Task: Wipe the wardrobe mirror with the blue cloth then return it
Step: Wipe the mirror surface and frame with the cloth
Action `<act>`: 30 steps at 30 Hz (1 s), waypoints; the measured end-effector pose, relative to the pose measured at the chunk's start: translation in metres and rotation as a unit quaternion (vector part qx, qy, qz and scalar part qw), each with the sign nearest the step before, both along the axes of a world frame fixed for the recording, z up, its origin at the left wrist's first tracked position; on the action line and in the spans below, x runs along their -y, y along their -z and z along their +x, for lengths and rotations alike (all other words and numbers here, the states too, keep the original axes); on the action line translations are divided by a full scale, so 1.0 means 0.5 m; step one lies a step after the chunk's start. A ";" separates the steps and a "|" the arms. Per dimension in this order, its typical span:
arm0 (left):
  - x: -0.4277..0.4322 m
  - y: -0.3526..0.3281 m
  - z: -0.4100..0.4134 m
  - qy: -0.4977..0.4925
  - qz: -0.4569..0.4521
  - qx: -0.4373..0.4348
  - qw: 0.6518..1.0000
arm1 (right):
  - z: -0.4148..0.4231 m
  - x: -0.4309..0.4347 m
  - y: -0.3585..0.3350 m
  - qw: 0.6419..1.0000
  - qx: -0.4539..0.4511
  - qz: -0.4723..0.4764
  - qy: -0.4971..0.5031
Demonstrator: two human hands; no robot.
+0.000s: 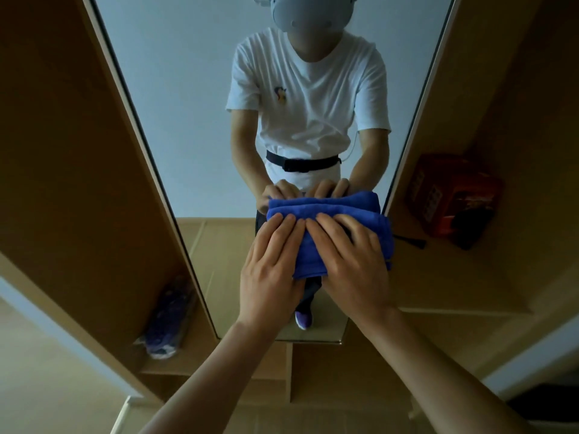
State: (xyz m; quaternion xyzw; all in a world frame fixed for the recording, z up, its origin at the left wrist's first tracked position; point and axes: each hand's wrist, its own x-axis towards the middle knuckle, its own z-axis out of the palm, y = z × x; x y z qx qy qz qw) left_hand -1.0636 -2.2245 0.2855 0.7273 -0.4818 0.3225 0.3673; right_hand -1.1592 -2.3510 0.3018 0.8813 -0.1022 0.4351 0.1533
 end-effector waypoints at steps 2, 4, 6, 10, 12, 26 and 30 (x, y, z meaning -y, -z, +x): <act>-0.005 0.043 0.000 0.001 0.021 -0.010 1.000 | -0.003 0.000 0.038 1.000 -0.016 0.009 0.000; -0.009 0.084 -0.001 0.000 0.038 -0.021 0.999 | -0.006 -0.002 0.075 0.999 -0.030 0.023 0.001; -0.014 0.120 -0.004 0.002 0.050 -0.035 0.998 | -0.009 -0.008 0.112 0.998 -0.045 0.042 0.003; -0.021 0.182 -0.010 0.004 0.073 -0.055 0.996 | -0.015 -0.016 0.183 0.995 -0.073 0.068 0.010; -0.024 0.215 -0.014 0.000 0.086 -0.064 0.994 | -0.016 -0.020 0.218 0.994 -0.079 0.081 0.010; -0.028 0.459 -0.044 -0.016 0.171 -0.152 0.973 | -0.038 -0.024 0.490 0.969 -0.181 0.167 0.024; -0.025 0.526 -0.051 -0.017 0.199 -0.173 0.964 | -0.044 -0.027 0.565 0.960 -0.211 0.182 0.034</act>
